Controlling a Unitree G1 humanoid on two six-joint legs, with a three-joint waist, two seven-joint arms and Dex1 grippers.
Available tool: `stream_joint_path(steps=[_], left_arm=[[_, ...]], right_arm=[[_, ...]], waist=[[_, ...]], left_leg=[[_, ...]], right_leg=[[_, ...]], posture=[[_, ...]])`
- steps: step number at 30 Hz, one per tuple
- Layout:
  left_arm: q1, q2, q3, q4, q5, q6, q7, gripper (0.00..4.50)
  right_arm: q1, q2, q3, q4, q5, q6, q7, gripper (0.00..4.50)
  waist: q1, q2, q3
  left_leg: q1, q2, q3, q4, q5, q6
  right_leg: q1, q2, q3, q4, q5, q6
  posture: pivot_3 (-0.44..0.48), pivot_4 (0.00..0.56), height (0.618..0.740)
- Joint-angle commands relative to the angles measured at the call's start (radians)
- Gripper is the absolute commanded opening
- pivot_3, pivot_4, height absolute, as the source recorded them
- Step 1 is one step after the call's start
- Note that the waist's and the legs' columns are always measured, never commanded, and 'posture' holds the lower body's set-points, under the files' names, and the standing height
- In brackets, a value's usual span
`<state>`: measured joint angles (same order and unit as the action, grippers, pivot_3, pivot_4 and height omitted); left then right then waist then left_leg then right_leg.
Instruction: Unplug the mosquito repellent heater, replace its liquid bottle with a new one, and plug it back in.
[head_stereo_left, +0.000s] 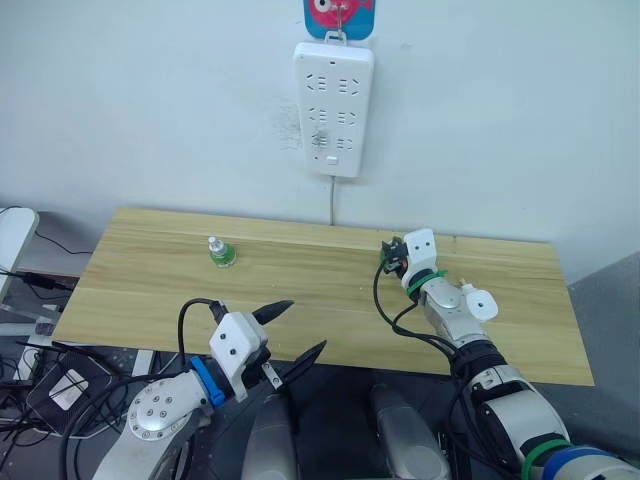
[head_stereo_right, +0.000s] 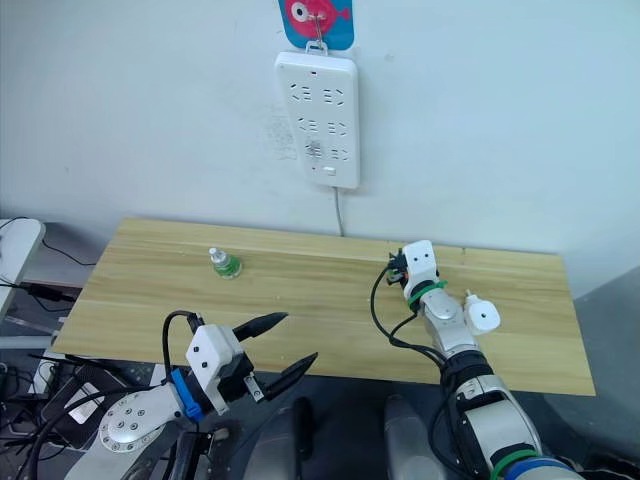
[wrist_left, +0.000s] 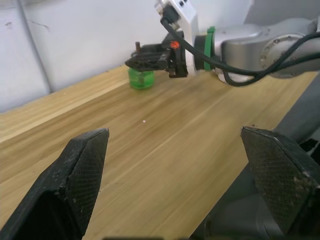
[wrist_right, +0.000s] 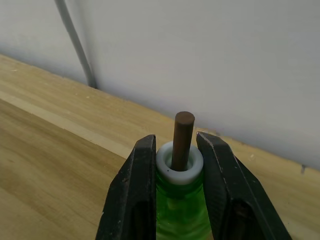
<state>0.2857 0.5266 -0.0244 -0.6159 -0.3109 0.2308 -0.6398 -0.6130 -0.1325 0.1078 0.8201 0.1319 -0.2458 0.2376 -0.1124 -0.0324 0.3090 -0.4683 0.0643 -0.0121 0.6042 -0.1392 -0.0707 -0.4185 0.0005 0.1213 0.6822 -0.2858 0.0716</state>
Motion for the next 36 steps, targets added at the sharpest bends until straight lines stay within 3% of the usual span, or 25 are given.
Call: stream_joint_path(steps=[1,6,8,13,17,21,26,36], left_arm=[[0.002,-0.005,0.022,-0.032,0.0,-0.009,0.02,4.5],[0.02,-0.01,0.045,-0.01,-0.029,-0.007,0.014,4.5],[0.033,-0.025,0.069,0.025,-0.014,-0.011,0.042,4.5],[0.079,-0.07,0.178,0.194,0.033,-0.028,0.135,4.5],[0.082,-0.078,0.231,0.281,0.065,-0.077,0.168,4.5],[0.019,-0.093,0.271,0.396,0.054,-0.125,0.179,4.5],[-0.216,-0.092,0.294,0.625,0.051,-0.165,0.186,4.5],[-0.586,-0.082,0.256,1.142,0.139,-0.382,0.192,4.5]], right_arm=[[0.008,0.005,-0.036,-0.02,0.0,-0.041,0.036,2.16],[0.058,-0.008,-0.059,-0.158,0.02,-0.006,0.083,4.08],[0.118,-0.035,-0.042,-0.313,0.035,0.061,0.148,4.47],[0.292,-0.229,0.11,-0.862,0.1,0.3,0.459,4.47],[0.324,-0.329,0.165,-1.1,0.161,0.474,0.554,4.47],[0.291,-0.322,0.189,-1.189,0.172,0.63,0.53,4.47],[0.221,-0.265,0.233,-1.251,0.148,0.835,0.437,4.47],[0.175,-0.226,0.197,-1.38,0.173,1.12,0.303,4.47]], waist=[[0.002,0.0,0.0],[0.005,0.0,0.0],[0.006,0.0,0.0],[0.009,0.001,0.0],[0.002,0.001,0.0],[0.003,0.0,0.0],[0.008,-0.002,0.008],[0.015,0.001,0.084]], left_leg=[[0.0,0.0,0.0,0.0,0.0,0.0],[0.0,0.0,0.0,0.001,0.0,0.0],[0.0,0.0,0.0,0.001,0.0,0.0],[0.0,0.0,-0.001,0.0,0.0,0.0],[0.0,0.001,-0.002,0.0,0.0,0.0],[0.001,0.0,-0.001,0.004,0.0,-0.001],[0.001,0.0,0.0,0.005,0.002,0.001],[0.0,0.001,0.0,0.001,0.002,0.001]], right_leg=[[0.0,0.0,0.0,0.0,0.0,0.0],[0.0,0.0,0.0,0.0,0.0,0.0],[0.0,0.0,0.0,0.0,0.0,0.0],[0.0,0.0,-0.001,0.001,-0.001,0.001],[0.0,0.001,-0.001,0.001,-0.002,0.003],[0.0,0.0,0.0,0.001,-0.005,-0.003],[-0.002,-0.001,0.001,0.0,-0.004,-0.004],[-0.003,-0.001,-0.001,0.001,-0.001,0.004]], posture=[[-0.075,0.311,0.724],[-0.099,0.306,0.724],[-0.105,0.304,0.724],[-0.138,0.301,0.724],[-0.147,0.303,0.724],[-0.143,0.328,0.724],[-0.155,0.389,0.724],[-0.231,0.519,0.724]])
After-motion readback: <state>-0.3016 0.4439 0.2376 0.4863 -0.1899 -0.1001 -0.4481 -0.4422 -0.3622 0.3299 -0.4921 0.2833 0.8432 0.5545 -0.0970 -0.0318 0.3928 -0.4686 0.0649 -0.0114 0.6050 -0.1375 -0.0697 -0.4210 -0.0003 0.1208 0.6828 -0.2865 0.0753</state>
